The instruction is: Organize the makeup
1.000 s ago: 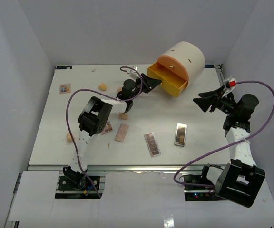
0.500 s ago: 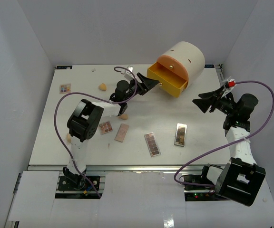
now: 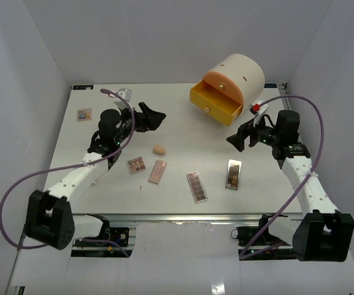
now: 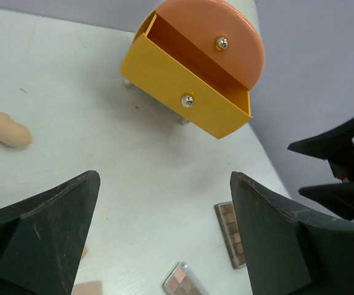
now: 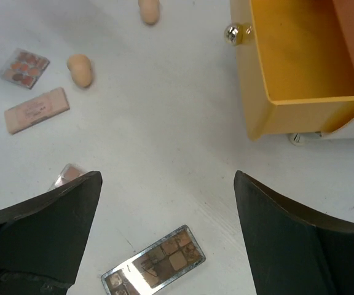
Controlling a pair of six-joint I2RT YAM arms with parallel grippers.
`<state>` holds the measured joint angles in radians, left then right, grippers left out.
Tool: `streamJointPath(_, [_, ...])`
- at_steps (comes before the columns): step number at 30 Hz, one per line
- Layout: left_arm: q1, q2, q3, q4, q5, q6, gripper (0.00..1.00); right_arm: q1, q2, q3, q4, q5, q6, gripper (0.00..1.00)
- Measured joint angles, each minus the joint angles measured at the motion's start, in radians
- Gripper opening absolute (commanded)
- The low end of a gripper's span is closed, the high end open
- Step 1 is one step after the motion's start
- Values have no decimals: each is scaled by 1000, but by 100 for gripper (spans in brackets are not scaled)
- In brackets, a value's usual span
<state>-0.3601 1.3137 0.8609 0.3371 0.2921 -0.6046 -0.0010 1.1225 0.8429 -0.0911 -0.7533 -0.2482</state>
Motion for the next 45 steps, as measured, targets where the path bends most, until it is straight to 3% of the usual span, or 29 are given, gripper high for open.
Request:
streamJointPath(6, [6,-350,-88,-221,-64,273,98,169,124,91,-228,338,-73,90])
streamJointPath(9, [5,-544,-212,-249,-103,343,98,219,162,97,-308,490,-57,90])
streamJointPath(13, [5,-677,-288,-294,-156,399,98,273,143,78,-358,635,-38,90])
streamJointPath(19, [5,-752,-311,-318,-194,433,98,357,136,31,-390,766,-40,90])
streamJointPath(29, [5,-759,-311,-329,-194,443,98,383,275,15,-469,796,-35,90])
streamJointPath(45, [5,-760,-311,-330,-191,451,98,383,423,57,-492,766,207,90])
